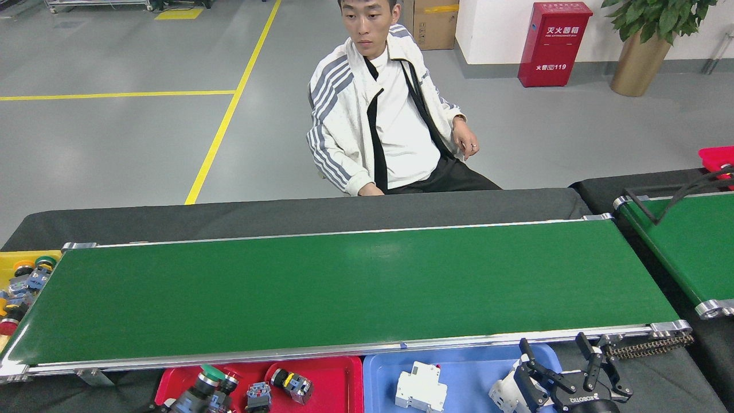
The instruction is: Pick switch part from conveyor to tray
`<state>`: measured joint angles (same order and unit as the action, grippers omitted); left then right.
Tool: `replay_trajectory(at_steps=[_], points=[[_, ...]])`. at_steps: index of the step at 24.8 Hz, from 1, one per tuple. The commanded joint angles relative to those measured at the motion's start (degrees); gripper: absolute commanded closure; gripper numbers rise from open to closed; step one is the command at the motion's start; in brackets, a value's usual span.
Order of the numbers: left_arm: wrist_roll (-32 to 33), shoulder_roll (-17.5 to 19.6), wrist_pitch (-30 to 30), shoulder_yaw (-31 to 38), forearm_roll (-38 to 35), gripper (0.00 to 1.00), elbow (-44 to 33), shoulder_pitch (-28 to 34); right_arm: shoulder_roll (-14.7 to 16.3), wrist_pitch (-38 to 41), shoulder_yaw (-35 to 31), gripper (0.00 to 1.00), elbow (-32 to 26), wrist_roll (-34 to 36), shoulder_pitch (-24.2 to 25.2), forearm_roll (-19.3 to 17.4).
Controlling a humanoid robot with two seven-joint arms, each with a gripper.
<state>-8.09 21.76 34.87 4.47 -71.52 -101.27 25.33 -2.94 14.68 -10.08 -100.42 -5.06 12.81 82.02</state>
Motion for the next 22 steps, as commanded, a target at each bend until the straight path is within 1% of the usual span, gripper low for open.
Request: replay_trajectory(at_steps=[1,4,6,7,9,10,13,22], points=[[0.1,0.1,0.3,0.9,0.2,0.0,-0.7,-0.5,0.0,-0.1,-0.2,0.04,-0.7,0.4,-0.5,-0.2],[0.2,-1.0,-0.8,4.0,0.5,0.0,-0.7,-0.7,0.0,0.0,-0.6,0.04,-0.7,0.5,-0.6,-0.3],[0.5,-3.6,-5.7,8.2,0.4,0.0,-0.5,-0.7,0.0,0.0,-0.6,0.04,-0.7,0.5,-0.8,-0.3],[0.7,-4.3,-9.8,10.3,0.2,0.0,-0.1,-0.8,0.0,0.0,-0.6,0.04,-0.7,0.4,-0.9,-0.3],[2.7,-3.7,-15.4,13.1,0.3,0.0,2.8,-1.2,-0.1,0.0,-0.6,0.04,-0.7,0.3,-0.9,-0.3],[3.8,-3.4,-16.3,14.4,0.5,0.0,4.3,-1.8,0.0,0.0,-0.6,0.04,-0.6,0.3,-0.8,-0.3],[4.8,-3.0,-16.1,17.9,0.6,0.0,8.0,-4.7,-0.3,0.0,-0.6,0.04,-0.6,0.3,-0.9,-0.3],[5.0,-3.5,-16.2,18.4,0.7,0.0,8.1,-5.6,-0.3,-0.1,-0.6,0.04,-0.9,0.4,-0.6,-0.3]])
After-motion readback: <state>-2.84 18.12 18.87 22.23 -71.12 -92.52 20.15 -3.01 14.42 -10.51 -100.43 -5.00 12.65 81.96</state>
